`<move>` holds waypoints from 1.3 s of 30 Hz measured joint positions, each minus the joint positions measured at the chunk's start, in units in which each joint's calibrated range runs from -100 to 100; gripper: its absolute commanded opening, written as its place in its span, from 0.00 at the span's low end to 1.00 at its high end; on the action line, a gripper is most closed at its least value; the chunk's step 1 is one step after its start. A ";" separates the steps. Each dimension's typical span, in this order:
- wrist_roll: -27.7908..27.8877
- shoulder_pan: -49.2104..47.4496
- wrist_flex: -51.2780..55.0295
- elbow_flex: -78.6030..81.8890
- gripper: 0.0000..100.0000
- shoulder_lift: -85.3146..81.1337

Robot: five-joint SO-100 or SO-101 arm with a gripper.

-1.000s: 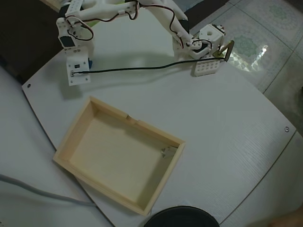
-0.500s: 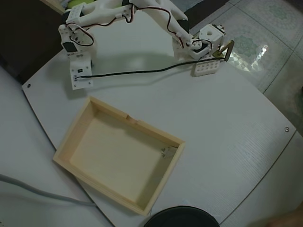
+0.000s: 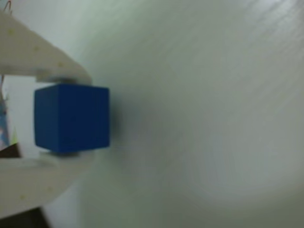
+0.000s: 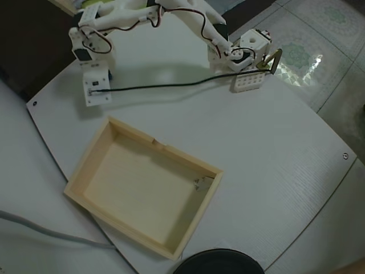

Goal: Pick up the small blue cube and put it into the box

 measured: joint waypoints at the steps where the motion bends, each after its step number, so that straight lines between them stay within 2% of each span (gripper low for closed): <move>1: 0.05 -0.15 1.02 -0.63 0.06 -1.27; 22: 0.05 -8.47 20.98 -6.97 0.06 -35.46; 34: 1.47 -18.50 21.92 2.90 0.08 -60.35; 39: 1.47 -26.31 21.92 8.33 0.08 -66.27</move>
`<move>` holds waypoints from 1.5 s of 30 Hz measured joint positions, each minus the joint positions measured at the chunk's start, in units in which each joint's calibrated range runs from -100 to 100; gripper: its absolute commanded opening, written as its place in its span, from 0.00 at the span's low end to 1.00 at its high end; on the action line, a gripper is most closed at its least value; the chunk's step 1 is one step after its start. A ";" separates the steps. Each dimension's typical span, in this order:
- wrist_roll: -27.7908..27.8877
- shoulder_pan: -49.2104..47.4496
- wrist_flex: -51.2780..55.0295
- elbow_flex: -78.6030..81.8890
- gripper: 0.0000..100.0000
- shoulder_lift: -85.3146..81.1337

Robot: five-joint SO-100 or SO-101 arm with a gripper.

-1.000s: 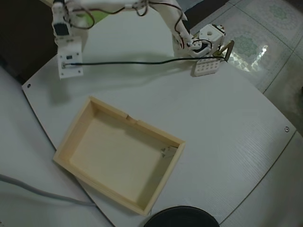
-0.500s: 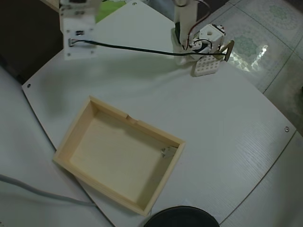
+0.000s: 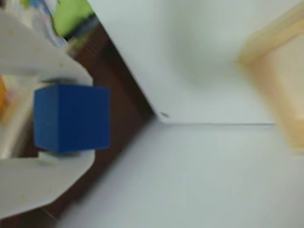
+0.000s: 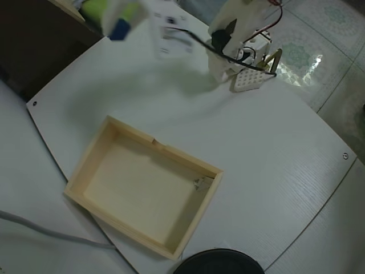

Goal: Pick up the small blue cube and put it into the box

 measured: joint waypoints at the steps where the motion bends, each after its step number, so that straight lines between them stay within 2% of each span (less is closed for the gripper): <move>1: 0.00 -1.25 0.00 0.81 0.08 -0.85; 10: 0.00 -17.10 -0.43 5.88 0.08 -2.29; 18: 0.00 -27.27 -7.76 14.39 0.08 -2.29; 36: 0.00 -29.11 -28.14 36.20 0.09 -2.20; 45: 0.00 -29.11 -30.79 37.38 0.09 8.29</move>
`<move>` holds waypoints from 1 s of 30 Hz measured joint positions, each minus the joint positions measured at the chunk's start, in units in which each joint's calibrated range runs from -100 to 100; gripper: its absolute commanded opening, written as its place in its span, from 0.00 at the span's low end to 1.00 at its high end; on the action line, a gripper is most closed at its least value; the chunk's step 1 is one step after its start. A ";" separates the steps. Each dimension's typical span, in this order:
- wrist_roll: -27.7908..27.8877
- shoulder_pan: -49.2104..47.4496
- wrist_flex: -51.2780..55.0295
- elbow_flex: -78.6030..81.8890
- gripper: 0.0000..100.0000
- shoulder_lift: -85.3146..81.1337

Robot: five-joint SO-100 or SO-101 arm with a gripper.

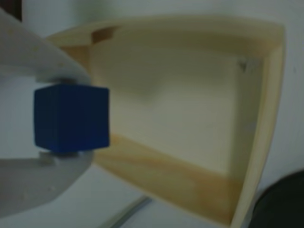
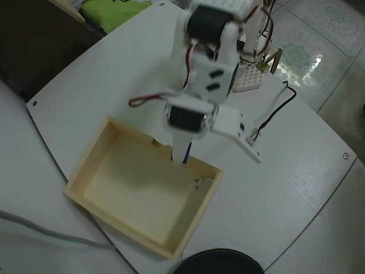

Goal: Pick up the small blue cube and put it into the box

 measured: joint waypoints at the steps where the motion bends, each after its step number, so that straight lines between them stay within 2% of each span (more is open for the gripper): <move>1: 0.00 0.00 0.00 -0.63 0.09 1.44; 17: 0.00 0.00 -0.17 -12.76 0.09 14.30; 23: 0.00 0.00 -0.17 -16.02 0.20 14.39; 30: 0.00 0.00 1.19 -16.11 0.21 14.39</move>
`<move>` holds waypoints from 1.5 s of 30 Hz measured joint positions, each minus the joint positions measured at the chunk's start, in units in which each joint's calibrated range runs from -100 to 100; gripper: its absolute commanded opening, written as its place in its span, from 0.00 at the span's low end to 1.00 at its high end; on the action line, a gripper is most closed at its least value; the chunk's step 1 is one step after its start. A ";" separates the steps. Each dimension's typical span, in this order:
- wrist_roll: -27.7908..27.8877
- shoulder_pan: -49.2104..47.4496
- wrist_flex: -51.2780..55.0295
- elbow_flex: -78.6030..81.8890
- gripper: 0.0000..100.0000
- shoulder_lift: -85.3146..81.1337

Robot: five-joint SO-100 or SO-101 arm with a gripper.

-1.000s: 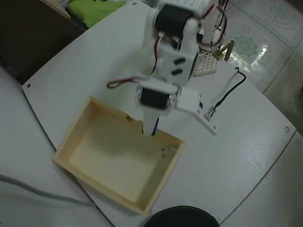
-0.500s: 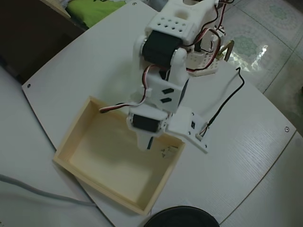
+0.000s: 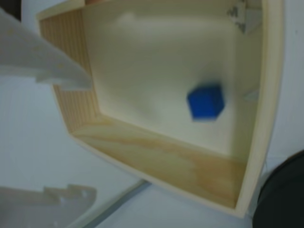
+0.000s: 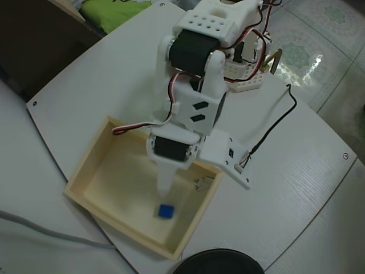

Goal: Pick up the small blue cube and put it into the box

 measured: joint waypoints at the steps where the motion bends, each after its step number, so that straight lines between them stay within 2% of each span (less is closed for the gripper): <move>1: 0.00 0.00 0.17 -0.09 0.21 0.00; 9: 0.00 0.00 6.06 -7.60 0.20 0.00; 21: -0.11 0.00 26.44 -40.27 0.20 0.00; 25: -0.11 0.00 29.42 -46.88 0.20 -1.10; 33: -0.11 0.29 29.59 -42.62 0.20 -13.46; 45: -0.11 0.29 28.91 -15.48 0.20 -35.38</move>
